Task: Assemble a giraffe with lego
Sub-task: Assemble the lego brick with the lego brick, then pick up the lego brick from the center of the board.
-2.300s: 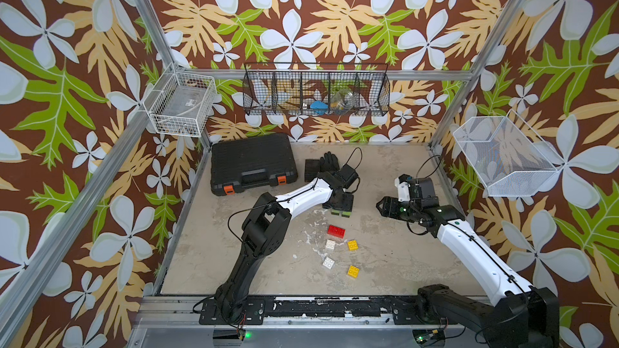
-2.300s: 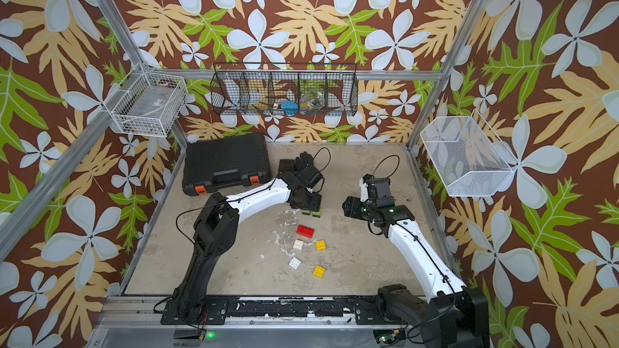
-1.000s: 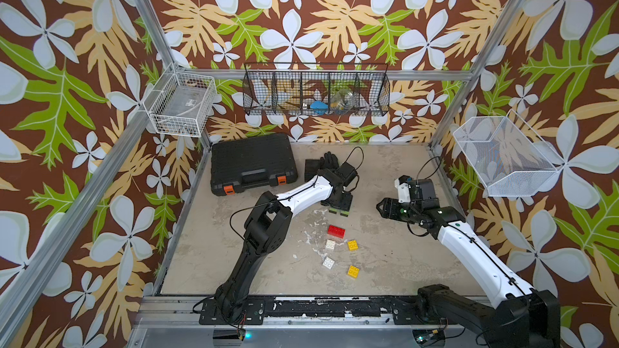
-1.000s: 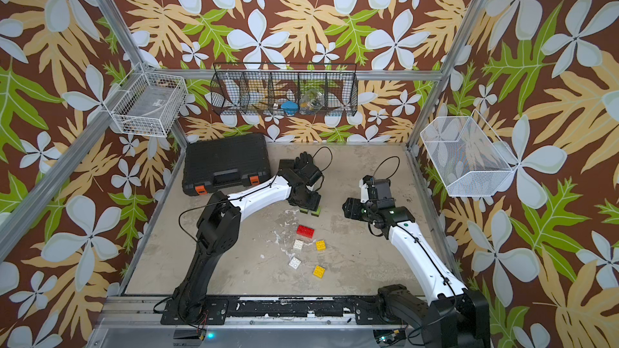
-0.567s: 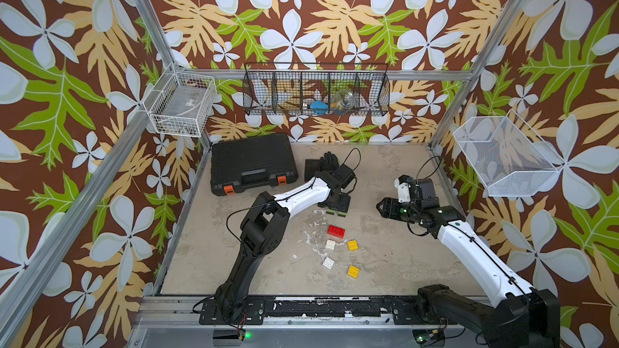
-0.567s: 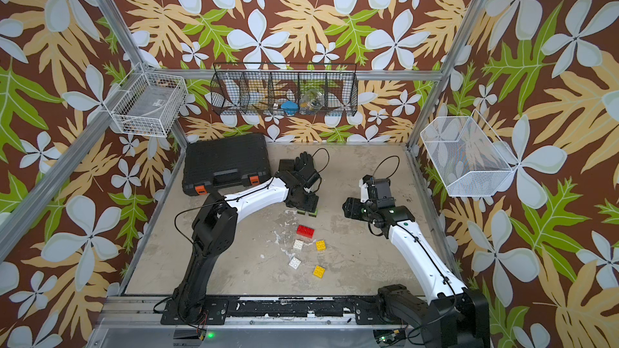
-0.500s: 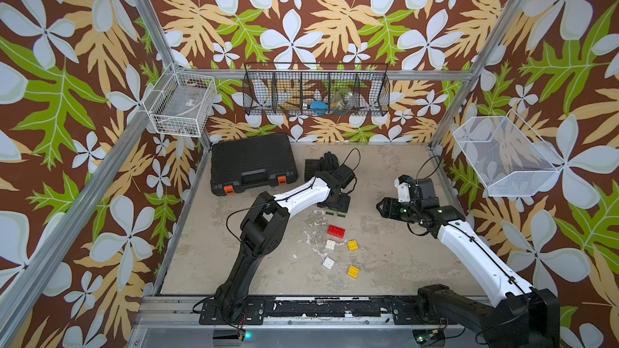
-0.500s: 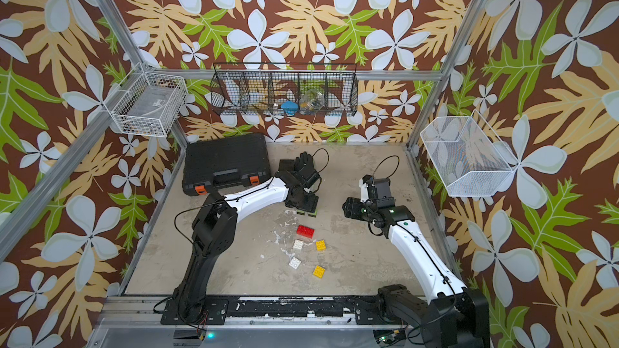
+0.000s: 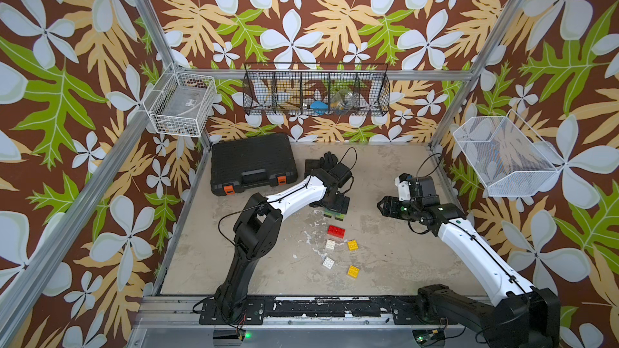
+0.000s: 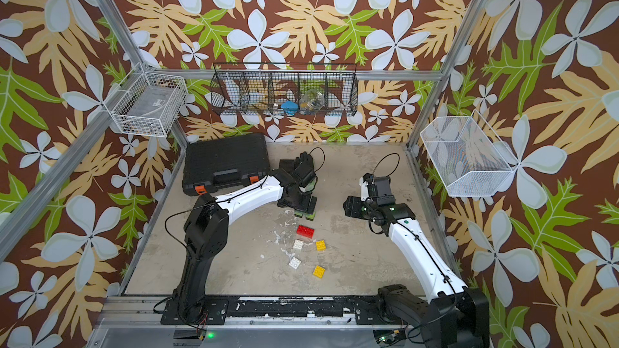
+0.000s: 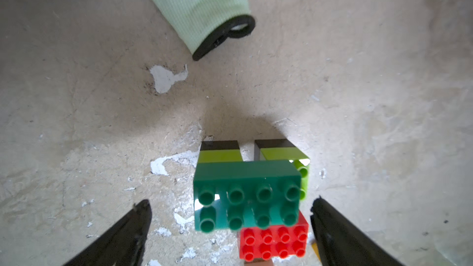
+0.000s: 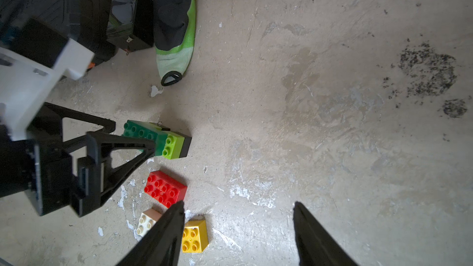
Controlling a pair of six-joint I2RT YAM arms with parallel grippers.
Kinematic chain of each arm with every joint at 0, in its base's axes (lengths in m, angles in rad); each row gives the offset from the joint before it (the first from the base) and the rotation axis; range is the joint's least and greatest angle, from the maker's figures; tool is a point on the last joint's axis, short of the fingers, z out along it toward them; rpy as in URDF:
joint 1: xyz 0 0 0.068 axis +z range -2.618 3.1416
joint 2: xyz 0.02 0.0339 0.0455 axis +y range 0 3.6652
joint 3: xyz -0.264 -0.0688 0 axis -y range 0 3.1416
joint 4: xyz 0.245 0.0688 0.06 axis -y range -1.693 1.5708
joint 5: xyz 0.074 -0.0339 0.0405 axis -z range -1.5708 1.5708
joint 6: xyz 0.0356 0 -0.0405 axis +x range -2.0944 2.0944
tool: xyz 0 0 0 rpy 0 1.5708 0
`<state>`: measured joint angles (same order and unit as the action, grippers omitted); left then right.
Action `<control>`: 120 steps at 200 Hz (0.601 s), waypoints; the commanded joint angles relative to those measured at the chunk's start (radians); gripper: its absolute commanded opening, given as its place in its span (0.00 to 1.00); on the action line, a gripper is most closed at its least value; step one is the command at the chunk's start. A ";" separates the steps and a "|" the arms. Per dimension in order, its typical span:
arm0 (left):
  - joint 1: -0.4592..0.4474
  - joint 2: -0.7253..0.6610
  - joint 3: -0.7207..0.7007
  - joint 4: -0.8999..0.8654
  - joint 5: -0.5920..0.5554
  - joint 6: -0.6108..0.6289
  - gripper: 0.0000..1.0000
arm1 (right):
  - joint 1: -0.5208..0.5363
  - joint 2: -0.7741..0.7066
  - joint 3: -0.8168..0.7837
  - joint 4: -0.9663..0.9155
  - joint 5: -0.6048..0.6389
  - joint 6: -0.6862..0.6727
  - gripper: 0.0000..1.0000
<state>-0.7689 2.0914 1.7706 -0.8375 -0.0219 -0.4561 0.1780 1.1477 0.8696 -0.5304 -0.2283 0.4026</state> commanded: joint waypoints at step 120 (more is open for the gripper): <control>-0.241 -0.605 -0.734 0.204 0.041 -0.239 0.92 | 0.194 -0.124 -0.077 -0.180 0.064 0.121 0.72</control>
<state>-0.9379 1.5249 1.0950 -0.6754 0.0341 -0.6079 0.3645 1.0378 0.8371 -0.6868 -0.1612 0.4484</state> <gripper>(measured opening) 0.932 0.725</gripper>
